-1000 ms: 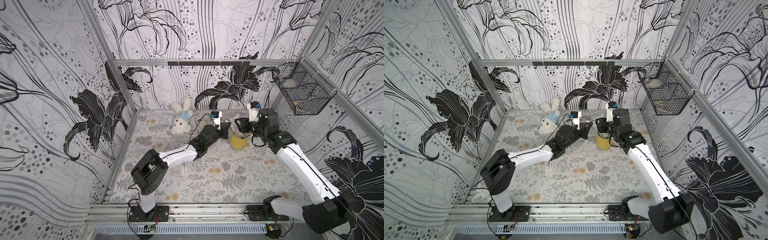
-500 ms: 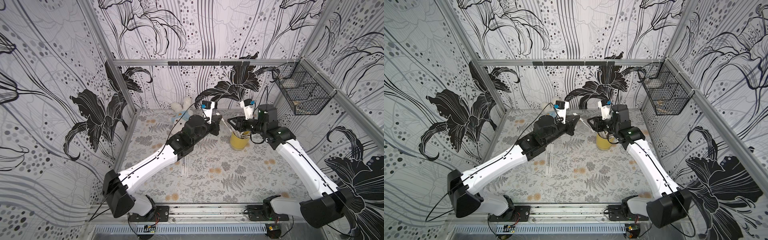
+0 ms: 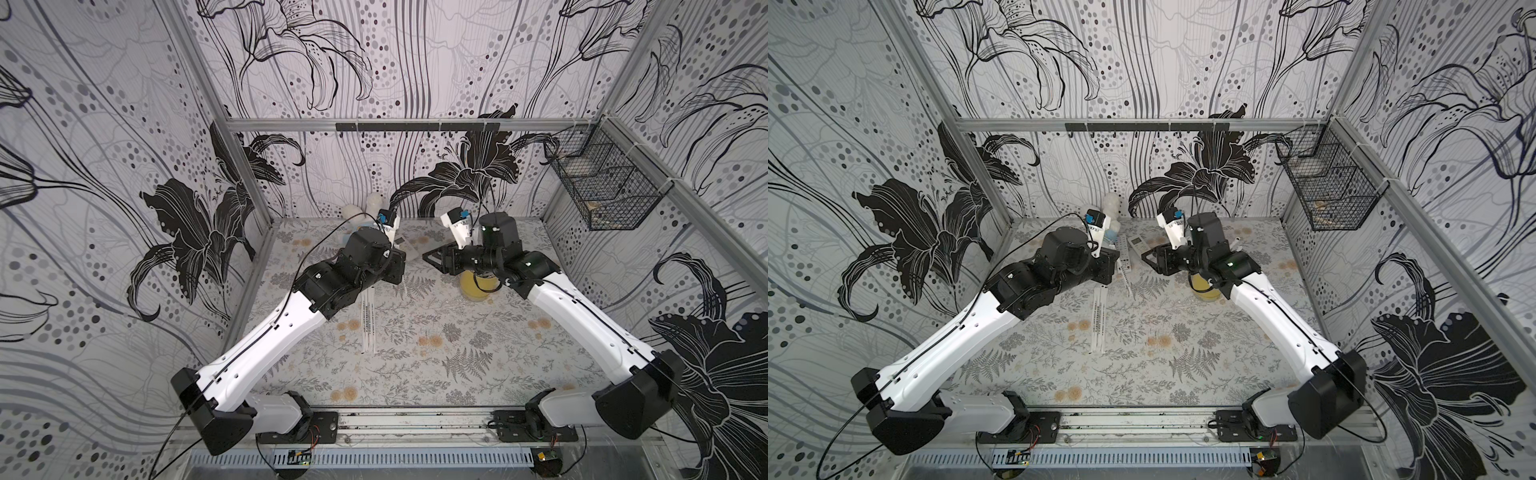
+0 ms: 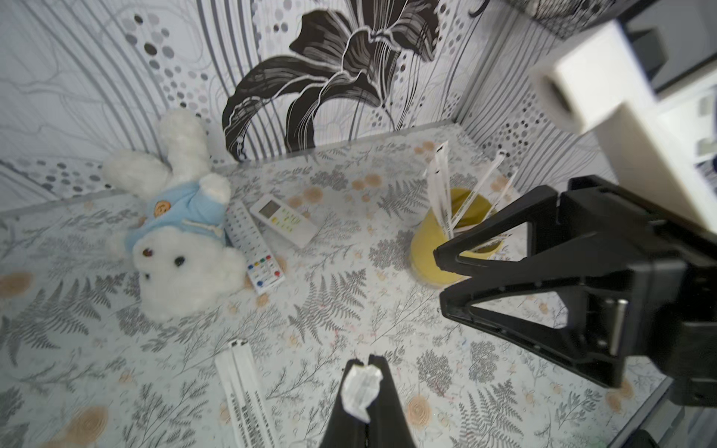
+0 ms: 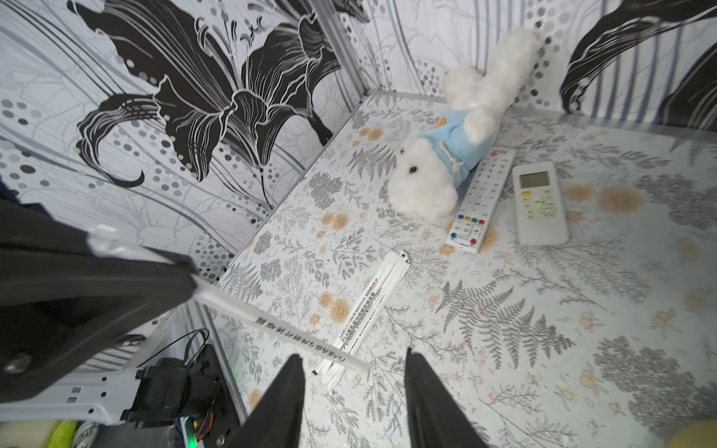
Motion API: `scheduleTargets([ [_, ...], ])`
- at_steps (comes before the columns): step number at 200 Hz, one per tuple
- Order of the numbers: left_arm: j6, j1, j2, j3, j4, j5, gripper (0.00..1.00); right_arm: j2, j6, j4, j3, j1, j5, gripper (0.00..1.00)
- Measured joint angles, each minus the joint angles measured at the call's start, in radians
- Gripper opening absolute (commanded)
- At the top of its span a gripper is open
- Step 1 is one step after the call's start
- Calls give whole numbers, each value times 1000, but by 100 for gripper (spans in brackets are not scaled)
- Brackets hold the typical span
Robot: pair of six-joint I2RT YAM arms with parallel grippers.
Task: Take the straws out of the storage container
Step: Place the straw at the center of the board.
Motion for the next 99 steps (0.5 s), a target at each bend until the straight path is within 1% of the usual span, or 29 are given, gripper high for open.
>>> scheduleTargets([
  [34, 11, 101, 83, 1, -169, 60, 0, 69, 6, -9, 2, 33, -40, 46],
  [71, 42, 238, 214, -12, -264, 162, 0, 130, 26, -14, -11, 41, -71, 45],
  [99, 63, 293, 326, -10, -319, 205, 0, 193, 29, -31, -16, 46, -93, 44],
])
